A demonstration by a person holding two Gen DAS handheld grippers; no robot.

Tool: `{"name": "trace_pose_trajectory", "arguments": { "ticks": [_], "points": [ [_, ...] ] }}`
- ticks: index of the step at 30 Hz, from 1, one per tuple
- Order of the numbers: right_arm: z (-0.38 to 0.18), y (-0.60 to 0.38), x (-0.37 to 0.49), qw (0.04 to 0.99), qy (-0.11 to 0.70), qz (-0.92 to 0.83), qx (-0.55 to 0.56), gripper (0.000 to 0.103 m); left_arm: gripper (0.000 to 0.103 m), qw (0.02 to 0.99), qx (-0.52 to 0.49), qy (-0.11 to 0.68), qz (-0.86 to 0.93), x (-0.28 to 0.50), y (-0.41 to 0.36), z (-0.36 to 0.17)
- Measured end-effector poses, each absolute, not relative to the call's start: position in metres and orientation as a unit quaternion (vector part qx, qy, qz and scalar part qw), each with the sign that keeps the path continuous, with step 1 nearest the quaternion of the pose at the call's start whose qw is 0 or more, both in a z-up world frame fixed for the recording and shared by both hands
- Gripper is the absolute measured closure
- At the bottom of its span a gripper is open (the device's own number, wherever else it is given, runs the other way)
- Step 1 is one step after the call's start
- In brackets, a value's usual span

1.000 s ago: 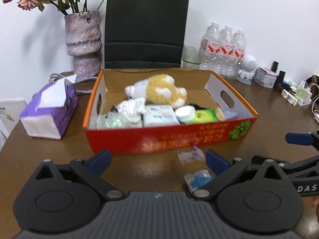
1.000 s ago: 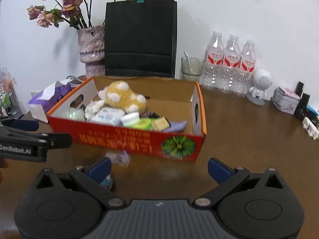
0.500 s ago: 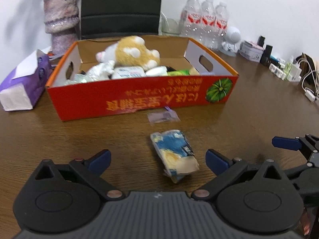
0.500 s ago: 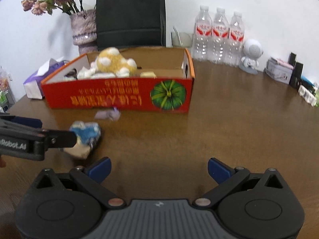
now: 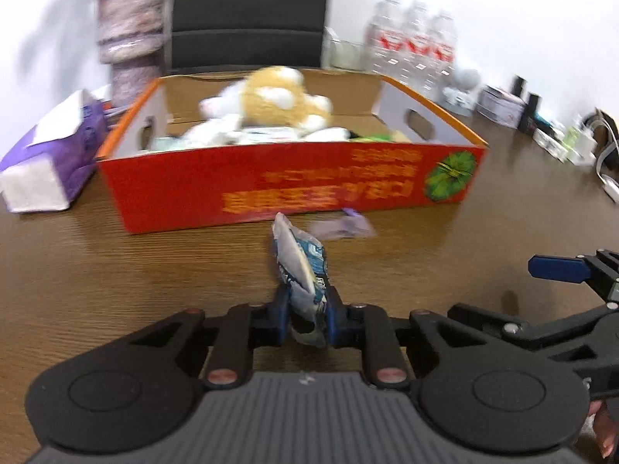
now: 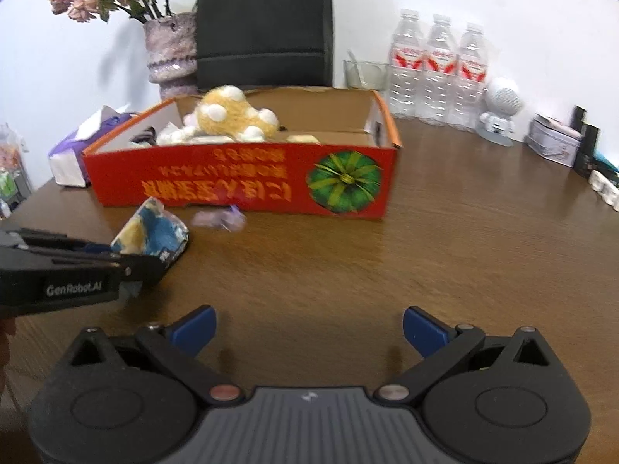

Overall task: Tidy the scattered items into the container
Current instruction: 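Move the left tool to the blue-and-white wrapped pack and grasp it, then grasp a small clear packet with the right tool while the left tool lifts the wrapped pack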

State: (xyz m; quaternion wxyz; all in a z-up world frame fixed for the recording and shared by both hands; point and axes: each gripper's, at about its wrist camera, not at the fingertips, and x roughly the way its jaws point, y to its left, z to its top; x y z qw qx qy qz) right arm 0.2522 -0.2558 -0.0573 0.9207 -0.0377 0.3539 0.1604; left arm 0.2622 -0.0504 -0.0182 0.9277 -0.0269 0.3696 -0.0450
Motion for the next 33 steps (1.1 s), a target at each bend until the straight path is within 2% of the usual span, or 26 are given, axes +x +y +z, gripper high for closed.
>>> {"name": "trace_pose_trajectory", "arguments": {
  "ticks": [6,8,11,14,15,16,17,33],
  "points": [
    [-0.055,-0.211,0.281,0.922,0.337,0.186,-0.036,0.001,0.084,0.932,-0.042,0.361,-0.018,0.263,-0.018,-0.013],
    [-0.056,-0.196,0.293,0.923,0.337,0.184,-0.04,0.004,0.084,0.933,-0.044,0.357,-0.011,0.264,-0.01,-0.011],
    [-0.06,-0.178,0.31,0.92,0.348,0.177,-0.031,0.014,0.084,0.934,-0.052,0.354,-0.006,0.267,-0.002,-0.009],
    [-0.065,-0.167,0.317,0.92,0.357,0.158,-0.036,0.034,0.084,0.935,-0.057,0.351,-0.008,0.268,0.002,-0.009],
    [-0.065,-0.164,0.316,0.922,0.353,0.153,-0.046,0.044,0.084,0.935,-0.057,0.351,-0.009,0.268,0.003,-0.01],
    [-0.065,-0.164,0.314,0.921,0.351,0.161,-0.047,0.061,0.084,0.935,-0.058,0.35,-0.011,0.268,0.003,-0.01],
    [-0.064,-0.164,0.312,0.92,0.35,0.168,-0.049,0.066,0.084,0.935,-0.06,0.351,-0.012,0.268,0.003,-0.011],
    [-0.051,-0.198,0.276,0.928,0.324,0.18,-0.027,0.067,0.083,0.938,-0.07,0.338,-0.029,0.253,0.001,-0.007]
  ]
}}
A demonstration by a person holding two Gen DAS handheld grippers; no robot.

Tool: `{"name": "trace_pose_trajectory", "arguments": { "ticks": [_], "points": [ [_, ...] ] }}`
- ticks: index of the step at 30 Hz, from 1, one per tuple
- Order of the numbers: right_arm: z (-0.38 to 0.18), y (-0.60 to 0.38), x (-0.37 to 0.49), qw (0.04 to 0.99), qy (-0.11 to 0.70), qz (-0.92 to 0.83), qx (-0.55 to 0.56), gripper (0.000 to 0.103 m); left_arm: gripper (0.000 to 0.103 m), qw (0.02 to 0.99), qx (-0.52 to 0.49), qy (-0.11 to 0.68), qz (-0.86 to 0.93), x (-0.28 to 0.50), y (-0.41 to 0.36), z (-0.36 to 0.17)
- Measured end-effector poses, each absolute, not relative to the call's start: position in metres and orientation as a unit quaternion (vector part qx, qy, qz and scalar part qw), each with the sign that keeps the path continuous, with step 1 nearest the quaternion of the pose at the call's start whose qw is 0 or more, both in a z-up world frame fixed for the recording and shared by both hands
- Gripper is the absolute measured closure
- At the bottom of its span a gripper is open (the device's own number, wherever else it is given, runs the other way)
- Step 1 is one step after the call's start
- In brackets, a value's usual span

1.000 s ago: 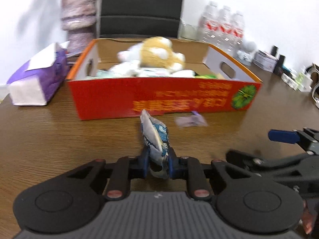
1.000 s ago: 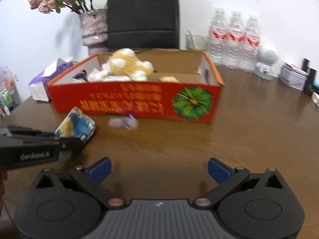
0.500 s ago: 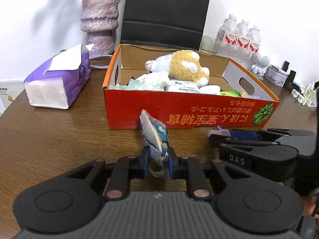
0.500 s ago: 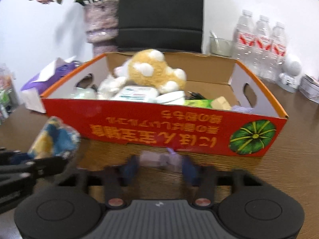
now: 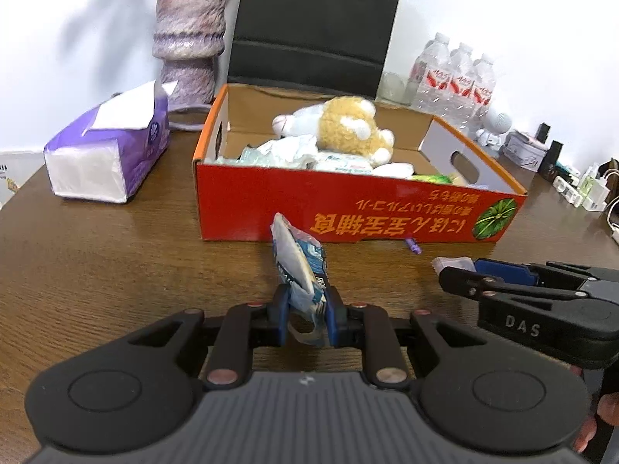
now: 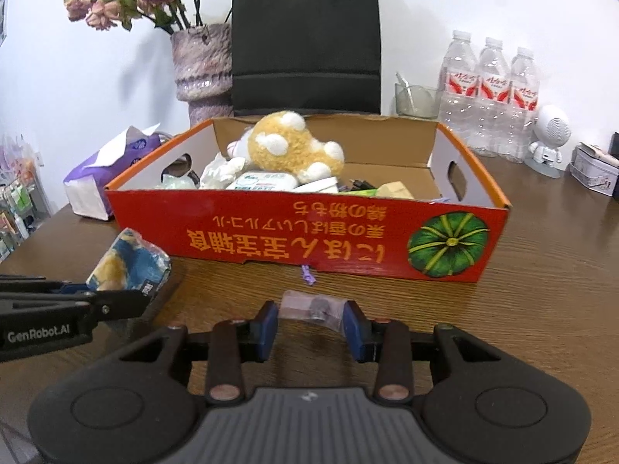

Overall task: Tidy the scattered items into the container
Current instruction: 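Grasp a small clear packet with the right tool while the left tool lifts the wrapped pack, then carry the wrapped pack and clear packet into the box and open both tools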

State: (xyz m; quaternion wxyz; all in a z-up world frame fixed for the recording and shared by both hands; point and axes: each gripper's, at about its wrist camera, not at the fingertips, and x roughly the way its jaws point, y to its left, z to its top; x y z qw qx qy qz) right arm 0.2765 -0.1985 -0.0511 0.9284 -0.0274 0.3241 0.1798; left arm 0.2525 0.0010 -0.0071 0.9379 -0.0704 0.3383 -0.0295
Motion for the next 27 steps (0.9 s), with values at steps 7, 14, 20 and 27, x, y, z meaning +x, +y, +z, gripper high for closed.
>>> {"name": "trace_pose_trajectory", "arguments": {
  "ticks": [7,14,20,27],
  "points": [
    [-0.01,-0.217,0.27,0.941,0.283,0.186,-0.02,0.067,0.083,0.954,-0.047,0.292,-0.051,0.249,-0.007,0.032],
    [0.035,-0.222,0.303,0.947,0.268,0.174,-0.027,0.067,0.083,0.961,-0.045,0.265,-0.063,0.283,-0.007,0.078],
    [0.043,-0.216,0.348,0.94,0.3,0.164,-0.026,0.067,0.083,0.951,-0.07,0.294,-0.061,0.321,-0.004,0.083],
    [0.033,-0.206,0.374,0.931,0.329,0.156,-0.033,0.067,0.083,0.945,-0.072,0.312,-0.061,0.345,-0.003,0.072]
  ]
}}
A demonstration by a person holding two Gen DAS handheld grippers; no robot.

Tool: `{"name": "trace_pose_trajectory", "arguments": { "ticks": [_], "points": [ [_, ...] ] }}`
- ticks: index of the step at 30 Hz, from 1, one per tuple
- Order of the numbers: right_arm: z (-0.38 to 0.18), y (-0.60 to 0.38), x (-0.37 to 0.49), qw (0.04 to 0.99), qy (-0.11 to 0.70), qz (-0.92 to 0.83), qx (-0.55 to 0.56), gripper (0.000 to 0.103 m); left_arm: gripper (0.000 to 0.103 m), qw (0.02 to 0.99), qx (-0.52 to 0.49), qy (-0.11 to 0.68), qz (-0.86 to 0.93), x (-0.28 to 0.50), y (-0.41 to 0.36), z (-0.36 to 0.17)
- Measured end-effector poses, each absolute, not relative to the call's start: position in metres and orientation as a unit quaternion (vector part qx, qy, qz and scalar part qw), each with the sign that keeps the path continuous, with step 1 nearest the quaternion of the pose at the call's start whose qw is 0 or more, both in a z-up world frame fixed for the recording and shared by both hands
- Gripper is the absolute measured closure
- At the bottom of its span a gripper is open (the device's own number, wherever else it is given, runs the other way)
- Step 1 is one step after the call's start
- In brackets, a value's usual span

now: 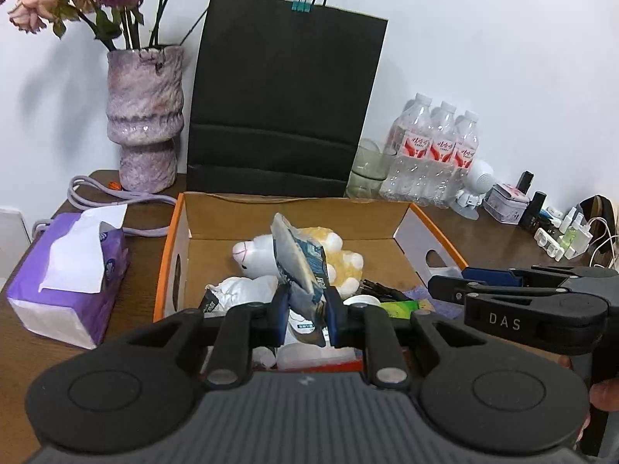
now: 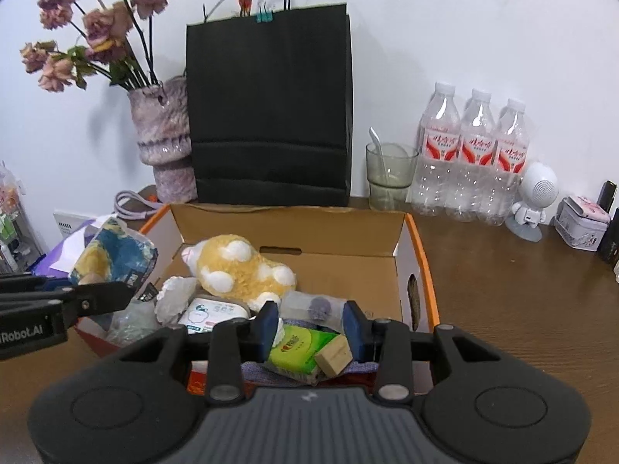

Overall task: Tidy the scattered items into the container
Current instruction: 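Carry the wrapped pack and clear packet into the box and open both tools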

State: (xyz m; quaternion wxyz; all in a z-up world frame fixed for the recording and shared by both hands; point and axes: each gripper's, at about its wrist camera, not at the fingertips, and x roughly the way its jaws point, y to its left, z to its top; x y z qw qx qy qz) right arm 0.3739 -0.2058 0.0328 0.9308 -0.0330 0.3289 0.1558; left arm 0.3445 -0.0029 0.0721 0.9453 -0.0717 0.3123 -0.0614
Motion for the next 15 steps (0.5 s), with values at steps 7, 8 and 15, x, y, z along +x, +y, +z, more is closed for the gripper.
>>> {"name": "trace_pose_trajectory", "arguments": {
  "ticks": [7,8,15],
  "points": [
    [0.023,-0.21,0.388,0.927,0.343,0.148,-0.025,0.067,0.083,0.941,-0.067,0.327,-0.06,0.36,-0.006,0.062],
    [0.022,-0.211,0.389,0.927,0.344,0.149,-0.024,0.067,0.082,0.94,-0.066,0.328,-0.057,0.361,-0.006,0.061],
    [0.018,-0.204,0.387,0.923,0.352,0.141,-0.061,0.0,0.0,0.948,-0.018,0.316,-0.017,0.361,-0.015,0.063]
  ]
}}
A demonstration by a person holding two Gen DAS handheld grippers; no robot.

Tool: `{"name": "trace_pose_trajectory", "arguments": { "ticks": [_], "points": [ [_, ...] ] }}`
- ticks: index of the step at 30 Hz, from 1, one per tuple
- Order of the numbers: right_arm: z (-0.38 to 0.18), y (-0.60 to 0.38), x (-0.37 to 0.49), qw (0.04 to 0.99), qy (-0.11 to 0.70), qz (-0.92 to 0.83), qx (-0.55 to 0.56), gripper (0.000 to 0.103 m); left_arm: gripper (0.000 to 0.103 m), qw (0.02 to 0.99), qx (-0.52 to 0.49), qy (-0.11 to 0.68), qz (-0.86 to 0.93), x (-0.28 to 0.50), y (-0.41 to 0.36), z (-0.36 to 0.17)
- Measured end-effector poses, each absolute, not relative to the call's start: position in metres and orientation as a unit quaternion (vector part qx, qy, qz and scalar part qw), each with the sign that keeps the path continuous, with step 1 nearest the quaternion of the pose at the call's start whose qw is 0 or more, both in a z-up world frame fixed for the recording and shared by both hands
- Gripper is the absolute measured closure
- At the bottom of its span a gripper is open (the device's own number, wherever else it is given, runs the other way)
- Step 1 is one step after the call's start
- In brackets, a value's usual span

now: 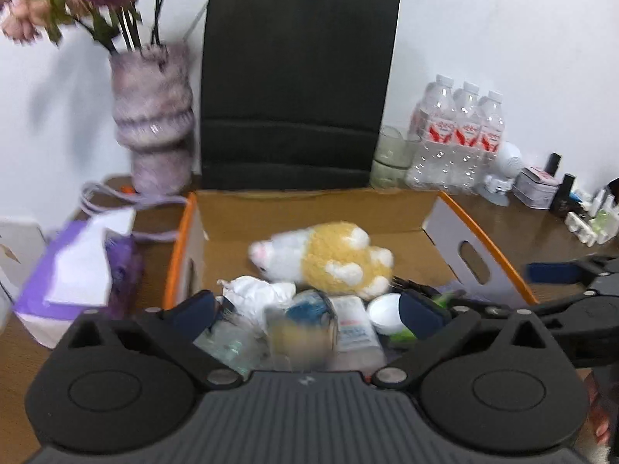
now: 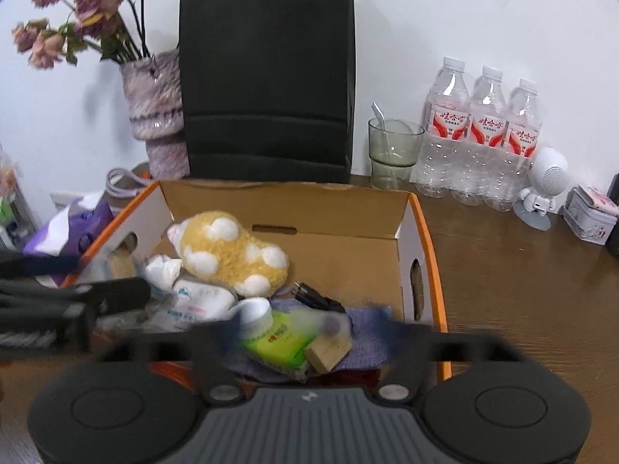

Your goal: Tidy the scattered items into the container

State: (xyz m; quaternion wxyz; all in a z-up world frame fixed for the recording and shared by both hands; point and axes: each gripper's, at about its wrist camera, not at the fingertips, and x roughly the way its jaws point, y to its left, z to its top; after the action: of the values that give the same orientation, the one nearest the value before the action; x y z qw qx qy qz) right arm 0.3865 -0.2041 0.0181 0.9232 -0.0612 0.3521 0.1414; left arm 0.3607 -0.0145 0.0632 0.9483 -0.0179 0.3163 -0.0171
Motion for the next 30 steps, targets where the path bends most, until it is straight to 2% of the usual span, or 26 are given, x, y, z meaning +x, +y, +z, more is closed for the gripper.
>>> {"name": "trace_pose_trajectory", "arguments": {
  "ticks": [15,30],
  "points": [
    [0.033,-0.214,0.351,0.927,0.336,0.152,-0.063,0.0,0.0,0.949,-0.031,0.314,-0.011,0.335,-0.006,0.07],
    [0.06,-0.234,0.284,0.94,0.299,0.158,-0.041,0.0,0.0,0.96,-0.049,0.275,-0.021,0.26,-0.006,0.093]
  ]
}}
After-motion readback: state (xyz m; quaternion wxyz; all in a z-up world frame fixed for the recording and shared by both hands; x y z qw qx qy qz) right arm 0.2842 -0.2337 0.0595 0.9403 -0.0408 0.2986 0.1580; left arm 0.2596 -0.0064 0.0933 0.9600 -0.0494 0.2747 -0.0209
